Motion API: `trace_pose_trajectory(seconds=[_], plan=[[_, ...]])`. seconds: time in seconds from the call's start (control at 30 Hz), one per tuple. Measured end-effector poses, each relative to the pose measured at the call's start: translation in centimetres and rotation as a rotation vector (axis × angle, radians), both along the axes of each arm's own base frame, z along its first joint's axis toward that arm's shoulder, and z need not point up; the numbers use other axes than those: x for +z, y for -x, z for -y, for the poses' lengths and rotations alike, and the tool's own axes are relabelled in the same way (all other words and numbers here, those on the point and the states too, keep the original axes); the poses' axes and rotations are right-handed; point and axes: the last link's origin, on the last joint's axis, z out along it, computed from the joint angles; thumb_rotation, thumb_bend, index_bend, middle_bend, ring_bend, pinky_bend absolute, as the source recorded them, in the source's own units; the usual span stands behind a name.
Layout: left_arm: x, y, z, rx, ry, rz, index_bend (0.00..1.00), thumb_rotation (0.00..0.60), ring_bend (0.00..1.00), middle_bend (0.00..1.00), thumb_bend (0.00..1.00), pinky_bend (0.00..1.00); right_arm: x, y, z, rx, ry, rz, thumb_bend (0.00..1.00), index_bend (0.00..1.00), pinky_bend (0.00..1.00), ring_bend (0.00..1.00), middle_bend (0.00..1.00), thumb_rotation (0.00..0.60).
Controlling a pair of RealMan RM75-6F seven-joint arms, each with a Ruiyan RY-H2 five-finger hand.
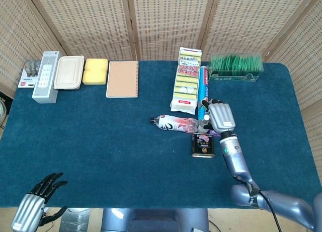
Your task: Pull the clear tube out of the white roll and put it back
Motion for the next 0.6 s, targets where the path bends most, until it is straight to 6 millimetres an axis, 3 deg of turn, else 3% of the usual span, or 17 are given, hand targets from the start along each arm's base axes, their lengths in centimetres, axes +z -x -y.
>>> trace_pose_trajectory(seconds=[0.6], plan=[[0.0,-0.1,0.0,-0.007,0.006,0.004,0.24,0.600,0.12,0.15,0.18,0.27,1.1,0.3,0.0,0.002,-0.007,-0.035,0.19,0.23,0.25,0.17,0.17,0.600]])
